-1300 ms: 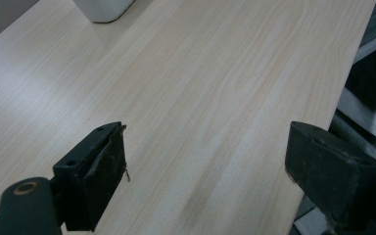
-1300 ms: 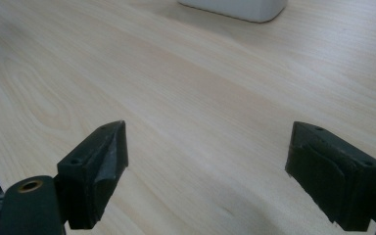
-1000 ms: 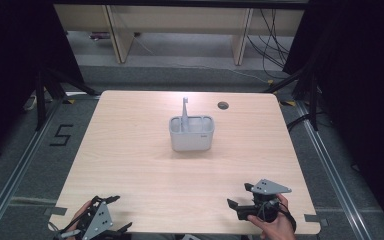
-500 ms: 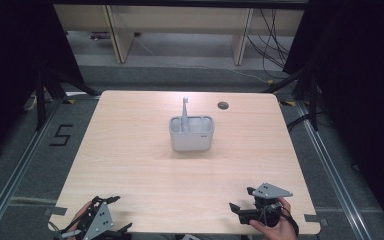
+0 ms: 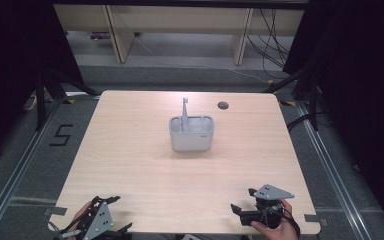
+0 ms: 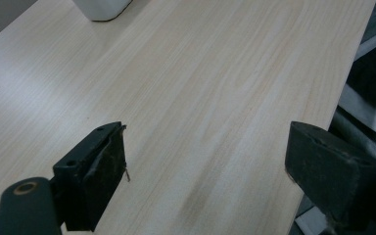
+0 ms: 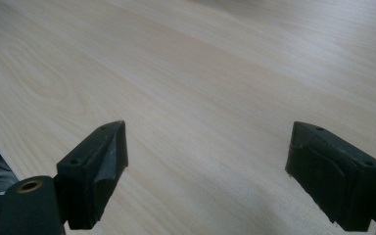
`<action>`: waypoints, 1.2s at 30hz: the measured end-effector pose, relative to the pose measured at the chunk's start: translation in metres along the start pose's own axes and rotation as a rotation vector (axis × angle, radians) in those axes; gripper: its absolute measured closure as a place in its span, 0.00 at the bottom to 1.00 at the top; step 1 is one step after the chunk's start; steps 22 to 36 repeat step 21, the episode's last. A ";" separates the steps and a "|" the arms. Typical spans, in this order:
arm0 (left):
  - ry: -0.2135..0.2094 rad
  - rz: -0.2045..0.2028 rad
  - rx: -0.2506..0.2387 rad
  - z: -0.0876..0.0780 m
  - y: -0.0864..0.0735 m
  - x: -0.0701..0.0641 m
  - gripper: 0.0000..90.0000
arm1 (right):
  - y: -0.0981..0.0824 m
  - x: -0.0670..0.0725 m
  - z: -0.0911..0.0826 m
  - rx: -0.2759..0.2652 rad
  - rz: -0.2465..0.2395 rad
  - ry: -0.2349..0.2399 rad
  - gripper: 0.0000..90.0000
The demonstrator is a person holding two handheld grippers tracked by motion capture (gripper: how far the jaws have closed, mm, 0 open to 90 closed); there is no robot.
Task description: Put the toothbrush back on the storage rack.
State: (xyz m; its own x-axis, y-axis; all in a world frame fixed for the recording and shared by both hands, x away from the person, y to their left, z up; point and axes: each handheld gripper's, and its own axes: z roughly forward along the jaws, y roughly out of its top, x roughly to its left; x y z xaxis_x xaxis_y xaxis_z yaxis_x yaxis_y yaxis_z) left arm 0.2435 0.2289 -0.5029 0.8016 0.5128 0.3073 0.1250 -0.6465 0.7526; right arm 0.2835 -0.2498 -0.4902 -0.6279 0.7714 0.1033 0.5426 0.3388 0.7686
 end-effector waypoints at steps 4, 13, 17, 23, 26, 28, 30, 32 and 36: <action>0.000 -0.015 -0.011 0.001 0.000 -0.001 0.16 | 0.000 0.000 0.000 -0.004 0.005 0.005 0.18; -0.004 -0.001 0.009 0.000 0.000 0.000 0.17 | -0.001 0.000 -0.001 -0.001 0.014 -0.015 0.18; -0.004 0.001 0.014 0.000 0.000 0.000 0.16 | 0.000 0.000 -0.001 0.000 0.005 -0.001 0.18; 0.001 0.000 0.019 0.000 0.000 0.001 0.16 | 0.000 0.000 -0.001 -0.001 0.000 -0.006 0.18; 0.001 0.000 0.019 0.000 0.000 0.001 0.16 | 0.000 0.000 -0.001 -0.001 0.000 -0.006 0.18; 0.001 0.000 0.019 0.000 0.000 0.001 0.16 | 0.000 0.000 -0.001 -0.001 0.000 -0.006 0.18; 0.001 0.000 0.019 0.000 0.000 0.001 0.16 | 0.000 0.000 -0.001 -0.001 0.000 -0.006 0.18; 0.001 0.000 0.019 0.000 0.000 0.001 0.16 | 0.000 0.000 -0.001 -0.001 0.000 -0.006 0.18; 0.001 0.000 0.019 0.000 0.000 0.001 0.16 | 0.000 0.000 -0.001 -0.001 0.000 -0.006 0.18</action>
